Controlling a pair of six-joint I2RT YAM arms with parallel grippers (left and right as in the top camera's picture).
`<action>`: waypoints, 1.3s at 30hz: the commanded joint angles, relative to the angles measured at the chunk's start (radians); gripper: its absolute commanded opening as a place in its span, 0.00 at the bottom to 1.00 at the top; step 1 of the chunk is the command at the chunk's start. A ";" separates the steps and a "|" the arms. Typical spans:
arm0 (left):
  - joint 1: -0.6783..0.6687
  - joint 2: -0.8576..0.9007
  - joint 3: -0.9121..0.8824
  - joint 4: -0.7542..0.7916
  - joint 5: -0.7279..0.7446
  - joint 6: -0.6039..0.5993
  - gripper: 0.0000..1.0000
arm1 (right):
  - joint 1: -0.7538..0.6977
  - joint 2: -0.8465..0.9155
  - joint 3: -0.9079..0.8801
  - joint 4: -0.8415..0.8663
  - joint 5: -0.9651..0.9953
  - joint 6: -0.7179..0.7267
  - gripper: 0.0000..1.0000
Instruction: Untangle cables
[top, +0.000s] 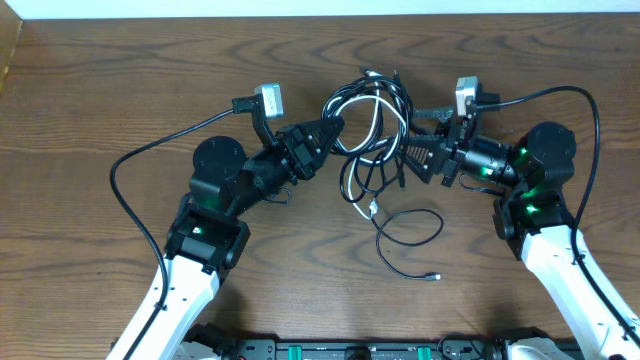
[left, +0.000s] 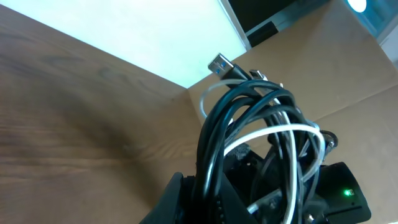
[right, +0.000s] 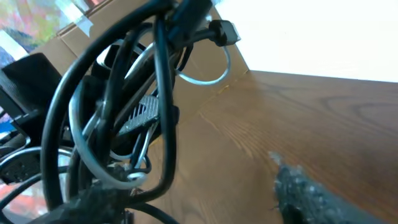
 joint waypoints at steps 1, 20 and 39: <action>-0.006 0.004 0.015 0.009 0.032 0.002 0.08 | 0.016 0.002 0.007 0.003 0.003 -0.001 0.52; -0.006 0.004 0.015 0.010 0.061 0.002 0.08 | 0.016 0.002 0.007 -0.309 0.371 -0.029 0.01; 0.017 0.003 0.015 0.009 0.061 0.040 0.07 | -0.040 0.002 0.007 -0.615 0.740 -0.081 0.01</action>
